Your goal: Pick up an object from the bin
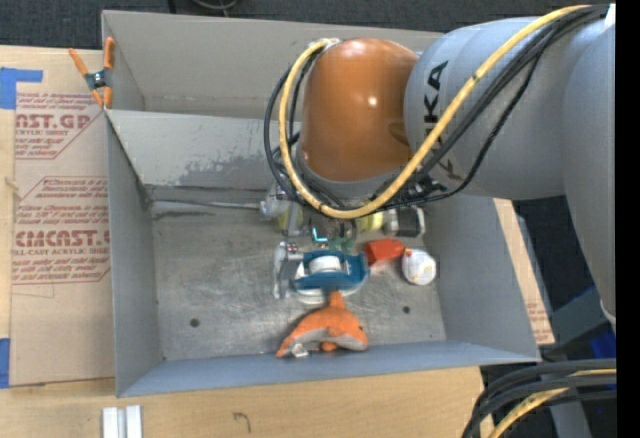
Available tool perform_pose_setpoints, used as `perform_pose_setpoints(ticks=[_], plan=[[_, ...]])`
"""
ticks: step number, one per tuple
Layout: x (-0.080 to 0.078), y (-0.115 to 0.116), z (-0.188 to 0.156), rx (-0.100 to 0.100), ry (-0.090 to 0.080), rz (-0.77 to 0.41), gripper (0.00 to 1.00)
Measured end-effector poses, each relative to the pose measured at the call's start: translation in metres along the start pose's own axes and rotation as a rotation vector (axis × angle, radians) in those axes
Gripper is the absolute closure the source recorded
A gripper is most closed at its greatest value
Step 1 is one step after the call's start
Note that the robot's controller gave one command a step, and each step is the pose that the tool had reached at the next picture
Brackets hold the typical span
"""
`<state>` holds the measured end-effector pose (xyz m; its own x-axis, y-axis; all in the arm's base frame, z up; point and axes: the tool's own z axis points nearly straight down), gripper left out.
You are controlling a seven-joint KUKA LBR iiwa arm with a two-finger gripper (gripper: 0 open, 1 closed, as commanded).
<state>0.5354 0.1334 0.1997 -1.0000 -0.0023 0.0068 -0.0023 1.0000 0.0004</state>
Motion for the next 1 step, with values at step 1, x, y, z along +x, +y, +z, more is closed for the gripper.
perform_pose_setpoints(ticks=[1], plan=[[-0.0017, -0.0006, -0.0045, -0.001, -0.008, 0.001, 0.0]])
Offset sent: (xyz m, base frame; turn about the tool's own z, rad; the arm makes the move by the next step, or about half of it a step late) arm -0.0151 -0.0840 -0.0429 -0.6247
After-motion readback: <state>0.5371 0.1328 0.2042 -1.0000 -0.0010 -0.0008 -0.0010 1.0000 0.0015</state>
